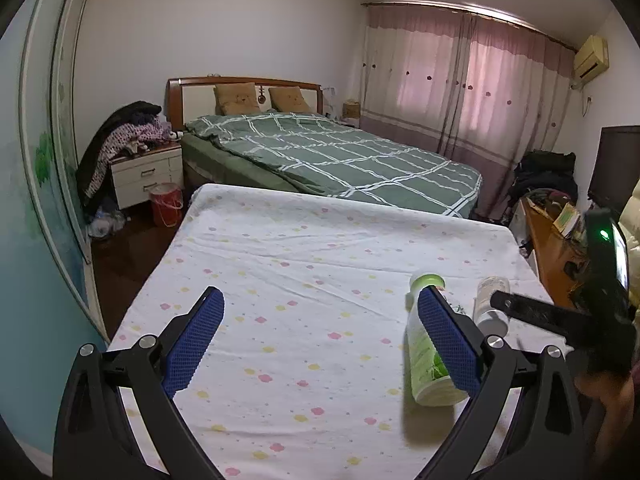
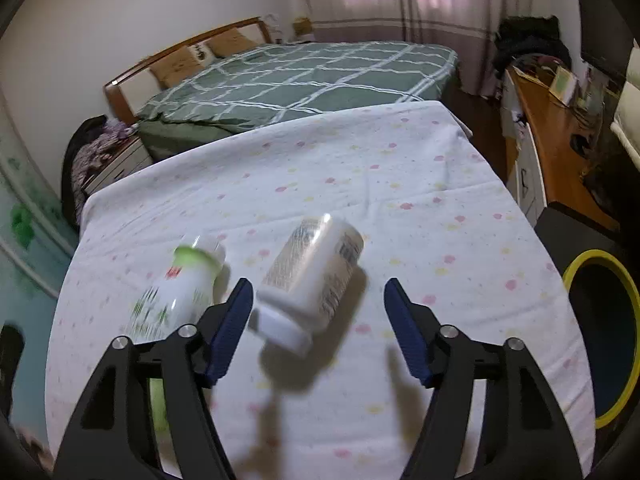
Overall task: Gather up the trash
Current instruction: 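Grasp the white pill bottle with the right gripper and lift it, then carry the pill bottle over the bin and open the right gripper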
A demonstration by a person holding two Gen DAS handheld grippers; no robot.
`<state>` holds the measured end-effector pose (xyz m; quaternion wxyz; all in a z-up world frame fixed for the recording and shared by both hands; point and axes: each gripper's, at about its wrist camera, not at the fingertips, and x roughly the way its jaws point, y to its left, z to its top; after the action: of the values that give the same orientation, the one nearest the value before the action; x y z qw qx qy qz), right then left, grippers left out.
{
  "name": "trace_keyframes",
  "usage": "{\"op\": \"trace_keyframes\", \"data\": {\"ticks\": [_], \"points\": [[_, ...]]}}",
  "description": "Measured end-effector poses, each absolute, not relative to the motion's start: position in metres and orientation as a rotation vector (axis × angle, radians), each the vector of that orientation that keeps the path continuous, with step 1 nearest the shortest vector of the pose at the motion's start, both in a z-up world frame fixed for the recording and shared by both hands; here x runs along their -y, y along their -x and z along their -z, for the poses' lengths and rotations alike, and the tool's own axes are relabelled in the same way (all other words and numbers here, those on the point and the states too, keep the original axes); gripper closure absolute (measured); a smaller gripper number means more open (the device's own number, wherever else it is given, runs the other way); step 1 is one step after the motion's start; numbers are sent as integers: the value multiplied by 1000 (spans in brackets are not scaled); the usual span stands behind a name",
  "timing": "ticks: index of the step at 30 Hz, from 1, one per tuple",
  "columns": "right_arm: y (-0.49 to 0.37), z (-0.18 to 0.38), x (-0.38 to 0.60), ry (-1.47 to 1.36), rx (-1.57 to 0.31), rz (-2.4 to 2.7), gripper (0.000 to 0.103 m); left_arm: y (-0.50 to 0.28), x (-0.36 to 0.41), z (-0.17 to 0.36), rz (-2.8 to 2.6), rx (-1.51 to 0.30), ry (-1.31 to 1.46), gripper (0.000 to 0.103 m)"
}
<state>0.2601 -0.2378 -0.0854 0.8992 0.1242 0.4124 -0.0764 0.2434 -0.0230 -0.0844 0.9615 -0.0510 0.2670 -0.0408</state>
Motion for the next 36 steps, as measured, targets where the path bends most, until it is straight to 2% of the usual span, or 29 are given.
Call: {"op": "trace_keyframes", "data": {"ticks": [11,13,15,17,26,36], "points": [[-287,106,232,-245,-943,219,35,-240,31,87,91,-536,85,7],[-289,110,234,-251,-955,212,40,-240,32,87,91,-537,85,7],[-289,112,234,-240,-957,217,55,-240,31,87,90,-536,84,7],[-286,112,236,-250,-955,208,57,-240,32,88,91,-539,83,7],[-239,94,267,-289,-857,211,58,-237,36,91,99,-543,71,7],[-155,77,371,-347,-719,492,58,-236,40,92,111,-546,66,7]]}}
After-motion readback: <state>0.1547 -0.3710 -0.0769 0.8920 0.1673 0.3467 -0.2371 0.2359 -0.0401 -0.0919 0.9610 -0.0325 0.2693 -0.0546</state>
